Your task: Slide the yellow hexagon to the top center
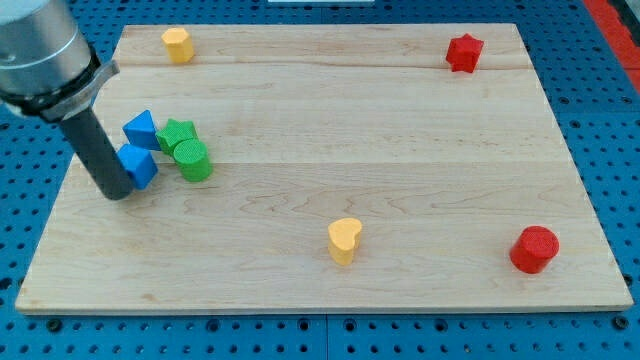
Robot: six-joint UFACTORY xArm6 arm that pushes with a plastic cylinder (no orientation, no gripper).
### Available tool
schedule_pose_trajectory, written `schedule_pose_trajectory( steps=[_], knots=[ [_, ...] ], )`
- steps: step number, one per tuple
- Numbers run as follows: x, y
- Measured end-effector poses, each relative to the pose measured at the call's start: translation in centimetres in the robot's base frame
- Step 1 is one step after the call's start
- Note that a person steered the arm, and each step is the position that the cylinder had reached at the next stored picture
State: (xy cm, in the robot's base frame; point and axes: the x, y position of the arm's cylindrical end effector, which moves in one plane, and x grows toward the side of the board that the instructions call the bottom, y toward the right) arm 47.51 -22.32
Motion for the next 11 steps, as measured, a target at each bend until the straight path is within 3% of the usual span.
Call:
schedule_pose_trajectory(
  steps=[1, 2, 3, 5, 6, 7, 9, 11],
  knots=[
    [1.8, -1.3],
    [2.4, -8.0],
    [0.3, -8.1],
    [-17.9, -7.5],
    [-23.3, 0.0],
    [-24.5, 5.1],
    [-28.3, 5.6],
    [-28.3, 8.6]
  ],
)
